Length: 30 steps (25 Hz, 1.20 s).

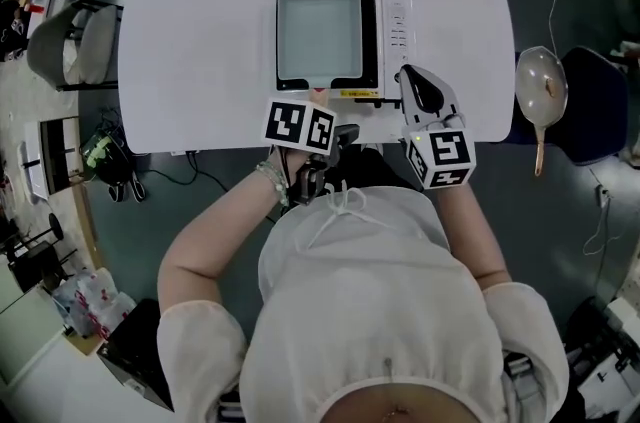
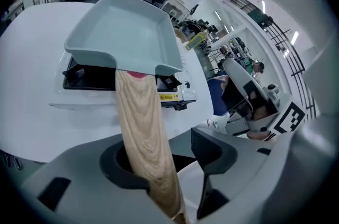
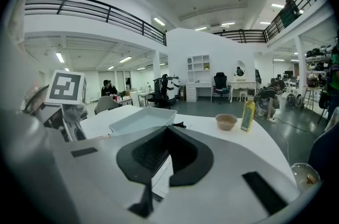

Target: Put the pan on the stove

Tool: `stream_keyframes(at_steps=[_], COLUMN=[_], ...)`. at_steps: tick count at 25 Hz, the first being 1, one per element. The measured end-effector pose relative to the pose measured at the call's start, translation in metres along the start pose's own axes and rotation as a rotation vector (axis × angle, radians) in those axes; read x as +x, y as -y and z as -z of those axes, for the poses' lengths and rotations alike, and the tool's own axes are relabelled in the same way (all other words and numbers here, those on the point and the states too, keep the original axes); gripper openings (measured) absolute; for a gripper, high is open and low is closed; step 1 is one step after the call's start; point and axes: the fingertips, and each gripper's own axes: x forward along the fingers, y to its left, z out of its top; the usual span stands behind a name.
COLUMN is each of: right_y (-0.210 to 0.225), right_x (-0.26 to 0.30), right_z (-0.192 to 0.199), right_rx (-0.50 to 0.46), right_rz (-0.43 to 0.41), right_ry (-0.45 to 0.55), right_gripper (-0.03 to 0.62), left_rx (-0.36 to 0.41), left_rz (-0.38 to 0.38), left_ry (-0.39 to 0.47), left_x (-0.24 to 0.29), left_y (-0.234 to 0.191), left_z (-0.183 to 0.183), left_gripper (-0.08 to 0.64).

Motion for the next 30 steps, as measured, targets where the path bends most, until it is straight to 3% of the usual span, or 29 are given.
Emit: stream_keyframes(at_steps=[3,8,15,16,19,23,26,30], right_y=[-0.011,-0.027,-0.058,-0.062,-0.074,-0.088,-0.096,-0.111], right_x=[-0.008,-0.023,-0.037,-0.039,-0.045,-0.051,-0.057,-0.063], right_z=[0.000,-0.008,-0.026,-0.027,-0.032,-0.037,-0.042,-0.054], right_rx=[-0.015,-0.034,-0.061,-0.066,-0.079,-0.082,-0.070,-0.098], right_rz=[0.019,0.071,0.102,0.109,0.126,0.148,0.153,0.153], right_ry=[0.004,0.026,0.072,0.077,0.092,0.119,0.151,0.189], right_gripper=[0.006,0.006,0.006,0.006,0.006,0.006,0.006,0.006], left_rx=[0.055,0.126,0.259,0.279,0.294,0.337,0.426,0.515], left_rz=[-0.002,0.001,-0.073,-0.088,-0.100,-0.146,-0.204,-0.205], left_ry=[0.034,0.105,0.348,0.386,0.481,0.601,0.678,0.773], left_x=[-0.009,-0.034,-0.096,-0.107,-0.133,-0.166,-0.184,-0.208], left_y=[0.002,0.001,-0.002,-0.002,-0.005,-0.016,-0.023,-0.021], left_z=[-0.002,-0.007,-0.031,-0.035,-0.040,-0.049,-0.050,-0.046], left_gripper=[0.308,0.328,0.323,0.311,0.170,0.053,0.025,0.020])
